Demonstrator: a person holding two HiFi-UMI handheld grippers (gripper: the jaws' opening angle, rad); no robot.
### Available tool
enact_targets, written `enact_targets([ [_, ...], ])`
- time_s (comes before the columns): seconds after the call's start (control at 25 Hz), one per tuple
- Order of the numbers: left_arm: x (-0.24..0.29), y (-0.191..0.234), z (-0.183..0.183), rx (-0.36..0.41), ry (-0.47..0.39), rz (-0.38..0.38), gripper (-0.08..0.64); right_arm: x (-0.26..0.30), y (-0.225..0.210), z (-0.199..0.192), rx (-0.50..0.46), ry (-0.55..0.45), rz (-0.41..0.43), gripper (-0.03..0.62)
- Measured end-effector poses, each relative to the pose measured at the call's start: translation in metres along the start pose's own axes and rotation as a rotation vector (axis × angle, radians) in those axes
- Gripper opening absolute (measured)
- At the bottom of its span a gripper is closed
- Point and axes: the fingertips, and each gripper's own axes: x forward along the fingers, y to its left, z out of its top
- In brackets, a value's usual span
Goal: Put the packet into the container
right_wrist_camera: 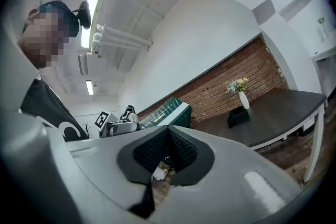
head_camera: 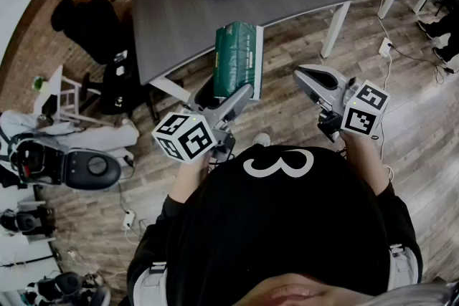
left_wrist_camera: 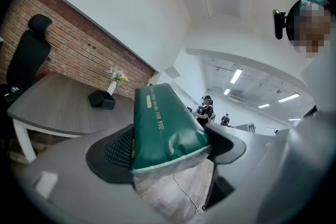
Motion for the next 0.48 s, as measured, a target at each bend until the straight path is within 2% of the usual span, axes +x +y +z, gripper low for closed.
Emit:
enact_targets([
  [0.48, -0.0064, -0.0084, 0.0029, 0.007, -0.001, -0.006, 0.433, 0.0014, 0.0092, 0.0052, -0.007, 0.008, 0.009, 0.002],
])
